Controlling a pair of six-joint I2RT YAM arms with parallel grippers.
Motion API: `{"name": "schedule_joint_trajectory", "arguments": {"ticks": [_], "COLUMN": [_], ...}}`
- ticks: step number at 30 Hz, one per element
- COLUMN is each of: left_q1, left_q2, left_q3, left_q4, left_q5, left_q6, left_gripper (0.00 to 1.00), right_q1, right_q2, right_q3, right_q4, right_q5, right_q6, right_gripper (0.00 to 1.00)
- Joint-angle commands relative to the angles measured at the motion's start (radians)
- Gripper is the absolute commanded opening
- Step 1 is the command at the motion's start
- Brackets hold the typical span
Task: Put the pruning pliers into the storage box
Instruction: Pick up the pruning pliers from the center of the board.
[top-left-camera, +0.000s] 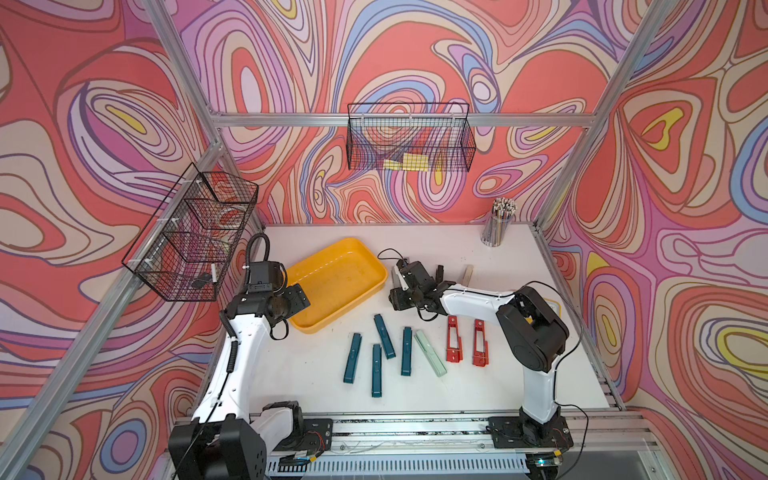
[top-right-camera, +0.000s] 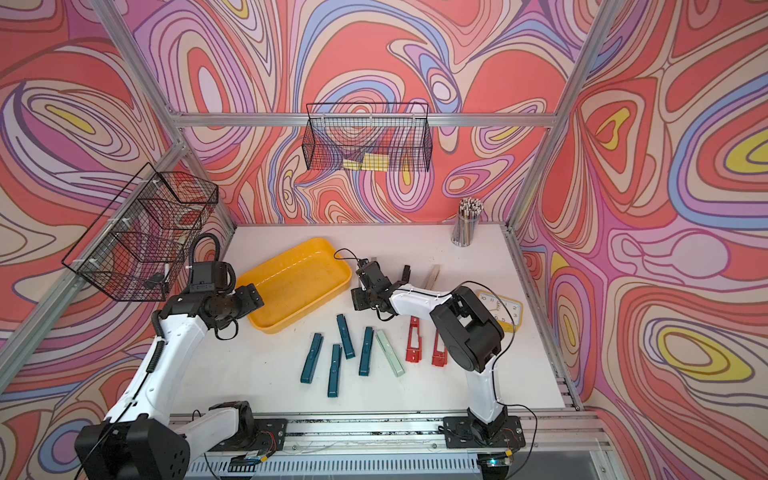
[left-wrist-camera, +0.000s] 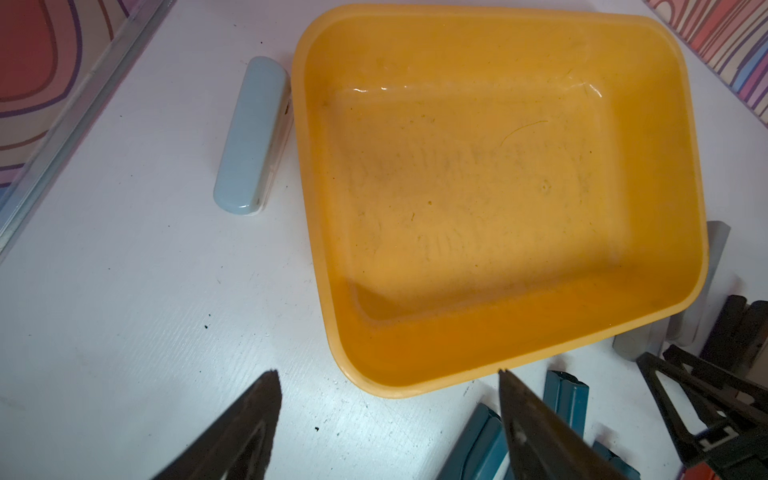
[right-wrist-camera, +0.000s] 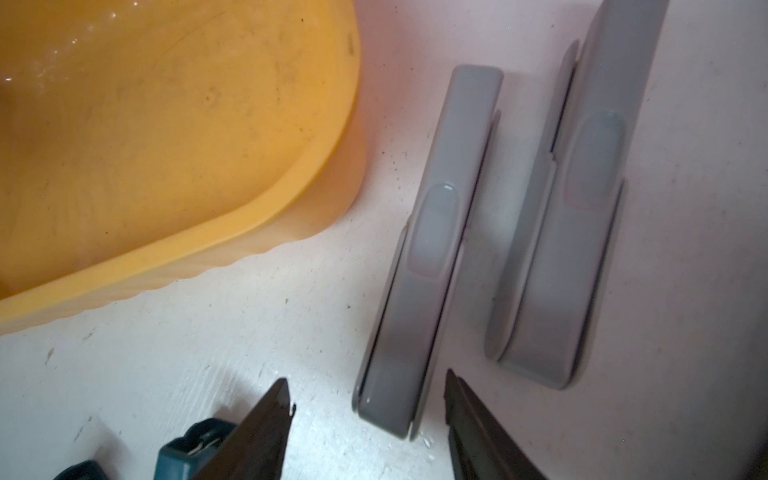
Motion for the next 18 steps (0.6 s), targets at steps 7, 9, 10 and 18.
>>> {"name": "schedule_joint_trajectory", "arguments": {"ticks": [7,9,10,18], "left_q1": [-0.005,-0.006,-0.005,-0.006], "left_q2": [-0.004,-0.002,-0.001,0.006], "left_q3": [0.012,0.007,0.006,0.003], "left_q4": [-0.033,-0.028,-0.027,-0.022], "left_q5": [0.015,0.015,0.017,0.017], "left_q6": [0.024,0.024,0.023,0.027], "left_gripper": [0.86,0.86,0.86,0.87], "right_q1": [0.004,0.004,0.003,-0.004], "right_q2": [0.046,0.052,0.053,0.072], "right_q3": [0.050,0.052,0.055,0.069], "right_q4": [-0.008,-0.006,-0.007,-0.012], "right_q5": [0.030,0.029,0.029,0.028], "right_q6": [-0.010,-0.010,-0.010,-0.010], "right_gripper": [0.63,0.63,0.62,0.63]}}
